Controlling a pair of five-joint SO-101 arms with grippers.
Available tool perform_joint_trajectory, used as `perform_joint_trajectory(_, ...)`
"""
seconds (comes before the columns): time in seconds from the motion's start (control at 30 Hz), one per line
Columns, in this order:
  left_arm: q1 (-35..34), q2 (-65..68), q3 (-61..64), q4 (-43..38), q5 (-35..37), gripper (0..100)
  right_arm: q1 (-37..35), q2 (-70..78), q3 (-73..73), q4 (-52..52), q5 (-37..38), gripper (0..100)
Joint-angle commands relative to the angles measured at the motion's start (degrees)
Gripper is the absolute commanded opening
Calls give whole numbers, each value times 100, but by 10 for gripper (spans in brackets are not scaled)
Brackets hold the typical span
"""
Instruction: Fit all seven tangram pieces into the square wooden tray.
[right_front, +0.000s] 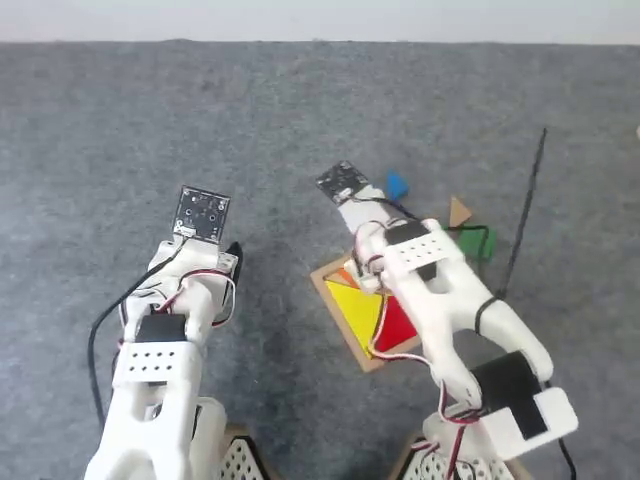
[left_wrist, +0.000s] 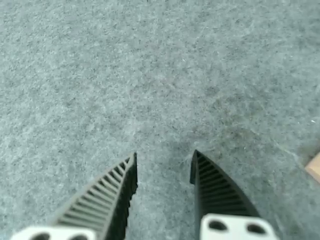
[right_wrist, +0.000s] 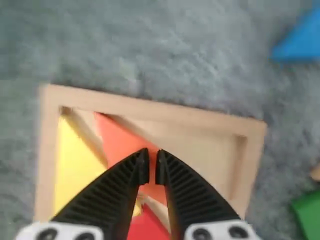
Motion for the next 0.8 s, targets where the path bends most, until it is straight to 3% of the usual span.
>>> perform_joint_trajectory(0.0,26,-26,-66,-123,-44,174,-338,-31,-440,-66,-53,44)
perform_joint_trajectory(0.2,18,-18,-66,-123,-44,174,-242,312,-879,40,-53,45)
perform_joint_trajectory(0.37,9,-18,-66,-123,-44,174,48,-171,-1046,769,-158,46)
perform_joint_trajectory(0.6,18,-26,-66,-123,-44,174,110,-1947,738,488,-141,59)
perform_joint_trajectory(0.77,18,-26,-66,-123,-44,174,655,-1956,1152,435,-9,59)
